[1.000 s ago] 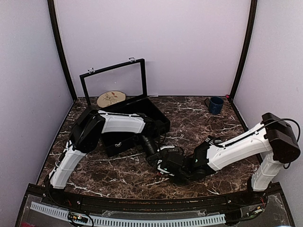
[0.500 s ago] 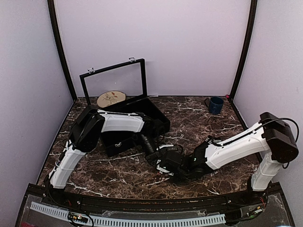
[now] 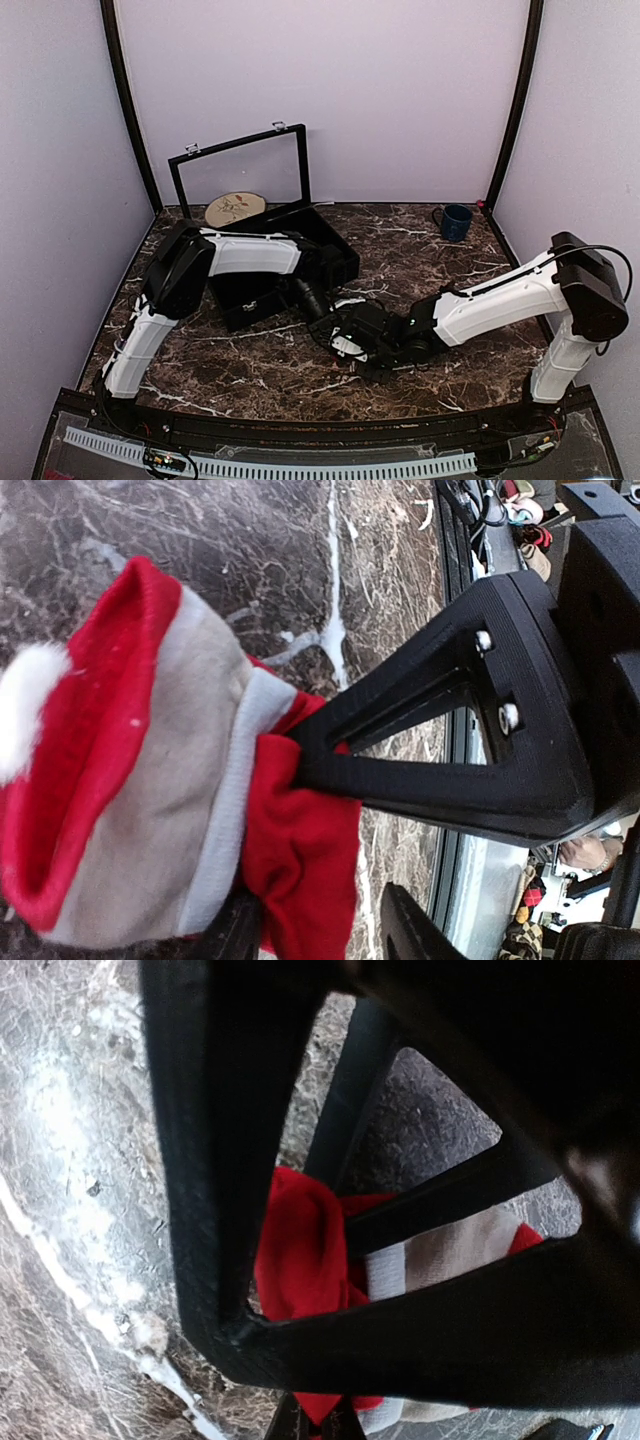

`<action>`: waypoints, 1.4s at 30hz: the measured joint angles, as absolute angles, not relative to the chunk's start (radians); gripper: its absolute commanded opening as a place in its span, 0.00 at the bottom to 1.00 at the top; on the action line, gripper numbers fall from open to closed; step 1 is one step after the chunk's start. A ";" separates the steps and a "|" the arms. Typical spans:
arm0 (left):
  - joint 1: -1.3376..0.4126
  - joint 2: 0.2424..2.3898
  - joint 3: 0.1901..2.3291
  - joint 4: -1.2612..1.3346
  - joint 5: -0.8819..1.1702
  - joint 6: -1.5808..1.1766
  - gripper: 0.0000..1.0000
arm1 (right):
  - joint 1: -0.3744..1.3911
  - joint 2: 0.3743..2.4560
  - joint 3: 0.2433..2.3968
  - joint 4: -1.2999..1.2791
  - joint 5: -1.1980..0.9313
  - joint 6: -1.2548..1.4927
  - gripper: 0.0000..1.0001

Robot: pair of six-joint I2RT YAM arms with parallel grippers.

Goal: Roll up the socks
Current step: Roll the sock at the center of the board.

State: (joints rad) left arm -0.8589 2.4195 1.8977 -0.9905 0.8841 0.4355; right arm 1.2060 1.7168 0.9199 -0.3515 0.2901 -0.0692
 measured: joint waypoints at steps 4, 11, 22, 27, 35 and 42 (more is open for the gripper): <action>-0.857 2.410 1.894 -0.981 0.864 0.421 0.47 | 1.201 1.716 0.920 -0.351 0.278 -0.064 0.00; -0.855 2.376 1.857 -0.948 0.810 0.390 0.47 | 1.196 1.708 0.920 -0.352 0.260 -0.037 0.00; -0.844 2.308 1.750 -0.878 0.765 0.335 0.48 | 1.193 1.658 0.892 -0.384 0.224 0.028 0.00; -0.841 2.288 1.720 -0.854 0.751 0.316 0.48 | 1.184 1.634 0.879 -0.399 0.196 0.062 0.00; -0.839 2.250 1.665 -0.808 0.728 0.279 0.48 | 1.157 1.625 0.865 -0.406 0.122 0.112 0.00; -0.834 2.171 1.546 -0.720 0.686 0.229 0.48 | 1.115 1.611 0.840 -0.377 0.026 0.163 0.00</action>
State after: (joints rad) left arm -0.8341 2.1708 1.5459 -0.7204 0.6861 0.2295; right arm 1.1149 1.6112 0.8398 -0.3771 0.0257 0.1627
